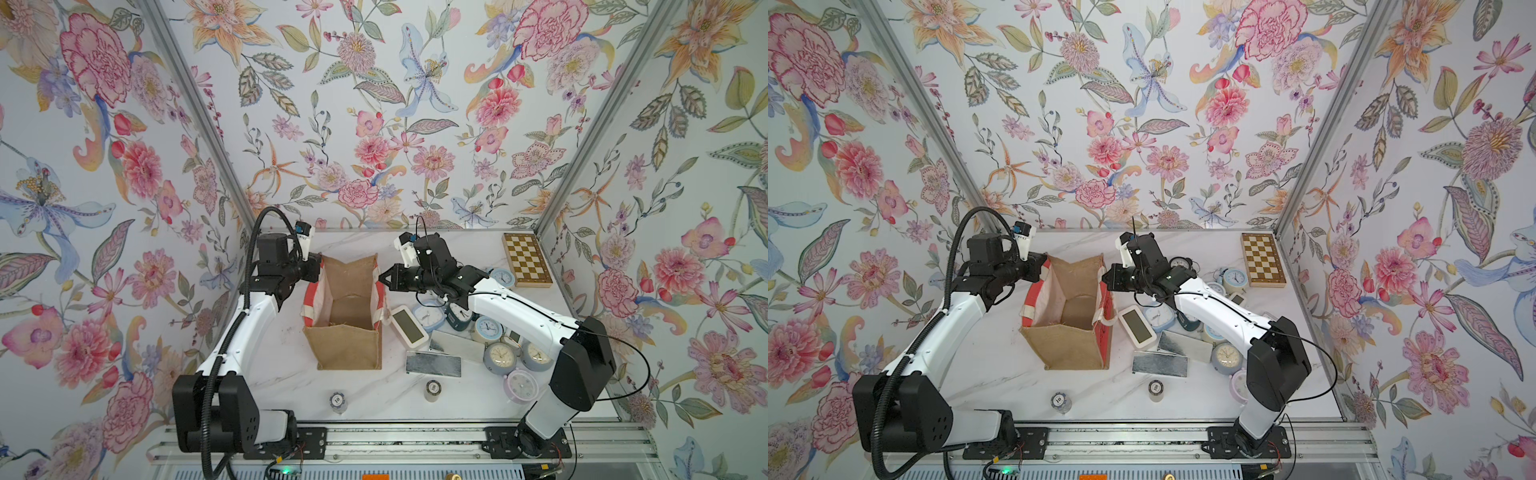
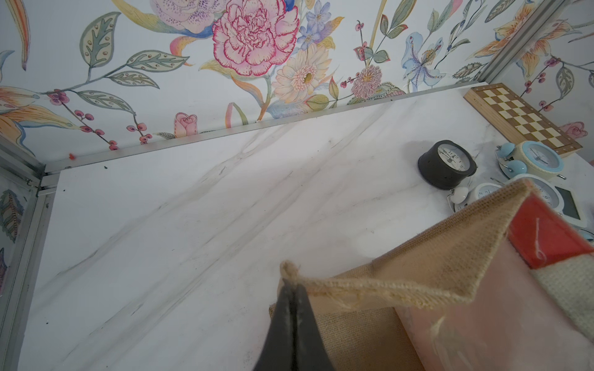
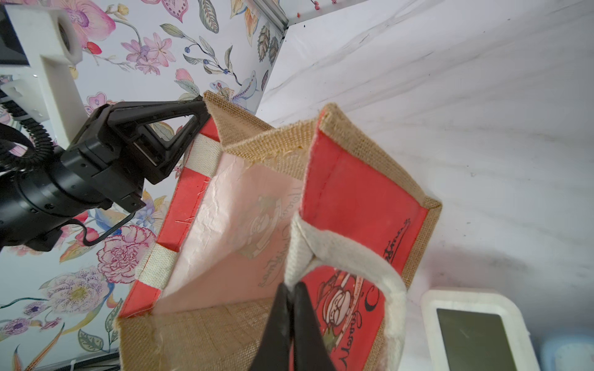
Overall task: Put the alarm clock into the canvas bag
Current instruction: Move the canvas bag to the center of the board.
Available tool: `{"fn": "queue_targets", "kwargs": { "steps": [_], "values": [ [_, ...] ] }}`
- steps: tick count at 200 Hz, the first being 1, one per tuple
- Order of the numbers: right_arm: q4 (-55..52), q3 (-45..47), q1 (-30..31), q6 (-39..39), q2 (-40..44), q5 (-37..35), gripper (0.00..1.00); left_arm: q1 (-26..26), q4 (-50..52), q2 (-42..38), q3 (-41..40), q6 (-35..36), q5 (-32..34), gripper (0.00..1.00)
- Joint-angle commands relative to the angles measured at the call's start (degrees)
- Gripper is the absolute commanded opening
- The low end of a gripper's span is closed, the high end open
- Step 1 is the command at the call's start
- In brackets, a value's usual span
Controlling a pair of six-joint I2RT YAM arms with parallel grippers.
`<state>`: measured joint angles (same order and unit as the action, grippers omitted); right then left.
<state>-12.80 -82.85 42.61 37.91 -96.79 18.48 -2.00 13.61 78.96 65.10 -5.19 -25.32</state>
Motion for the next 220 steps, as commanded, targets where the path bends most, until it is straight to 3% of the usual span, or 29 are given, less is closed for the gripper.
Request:
{"fn": "queue_targets", "kwargs": {
  "steps": [1,76,127,161,176,208,220],
  "values": [
    [0.2,-2.67,-0.86,-1.19,-1.0,-0.64,0.0,0.11,1.42,1.86,3.1,-0.35,-0.74,0.05],
    [-0.55,-1.53,-0.79,-1.25,0.28,0.43,0.0,0.07,2.04,1.53,4.78,0.65,0.76,0.37],
    [-0.93,-0.84,-0.17,-1.17,1.19,0.34,0.0,0.05,8.46,-2.39,1.98,1.15,3.02,0.48],
    [-0.91,-0.21,-0.14,-1.21,2.04,-0.04,0.0,0.07,10.78,-4.47,-0.55,0.36,2.09,0.49],
    [-0.98,-0.04,-0.01,-1.21,2.13,-0.08,0.0,-0.01,11.56,-4.35,-0.61,0.18,1.44,0.45],
    [-1.1,0.05,0.42,-1.17,2.35,-0.1,0.0,0.01,9.11,-4.49,-1.25,0.35,1.91,0.19],
    [-1.26,-0.11,0.67,-1.24,2.44,0.22,0.0,0.18,8.1,-4.46,-1.05,1.05,2.11,0.14]
  ]
}}
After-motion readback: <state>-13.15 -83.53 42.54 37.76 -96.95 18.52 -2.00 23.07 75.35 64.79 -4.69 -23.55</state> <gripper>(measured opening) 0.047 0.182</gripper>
